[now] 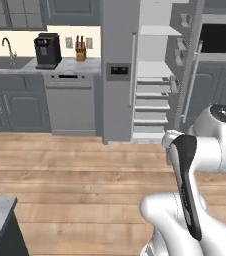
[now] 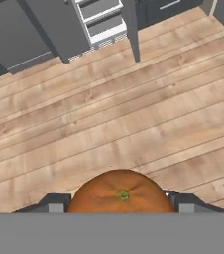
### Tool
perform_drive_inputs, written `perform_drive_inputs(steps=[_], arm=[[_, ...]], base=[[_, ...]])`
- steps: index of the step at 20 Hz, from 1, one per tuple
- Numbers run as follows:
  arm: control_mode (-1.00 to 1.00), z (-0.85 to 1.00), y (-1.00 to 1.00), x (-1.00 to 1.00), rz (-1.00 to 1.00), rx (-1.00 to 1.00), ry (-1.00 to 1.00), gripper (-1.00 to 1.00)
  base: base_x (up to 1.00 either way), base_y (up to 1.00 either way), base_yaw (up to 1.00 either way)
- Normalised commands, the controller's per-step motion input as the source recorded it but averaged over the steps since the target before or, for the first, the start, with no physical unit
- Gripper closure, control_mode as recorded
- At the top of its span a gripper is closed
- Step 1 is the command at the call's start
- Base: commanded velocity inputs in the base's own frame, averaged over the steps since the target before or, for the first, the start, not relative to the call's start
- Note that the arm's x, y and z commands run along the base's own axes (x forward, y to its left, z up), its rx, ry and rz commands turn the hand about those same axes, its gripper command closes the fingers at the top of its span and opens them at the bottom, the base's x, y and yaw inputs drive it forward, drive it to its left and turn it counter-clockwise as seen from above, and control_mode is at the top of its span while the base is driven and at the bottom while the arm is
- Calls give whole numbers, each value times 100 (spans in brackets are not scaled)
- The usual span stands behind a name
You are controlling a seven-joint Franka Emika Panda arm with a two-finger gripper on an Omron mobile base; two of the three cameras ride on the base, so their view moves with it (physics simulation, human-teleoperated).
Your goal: Place the cold items (onion and tangerine) from the fridge in one tupperware on the dining counter. Place the warm items (hot dog and kebab skewer) in the stove area in another tupperware.
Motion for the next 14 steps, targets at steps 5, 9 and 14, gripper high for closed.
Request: perform_drive_inputs(steps=[5,9,14], arm=[[100,0,0,0,0,0,0,100],[100,0,0,0,0,0,0,100],[100,0,0,0,0,0,0,100]], base=[[-100,72,0],[-100,78,0],[-100,73,0]])
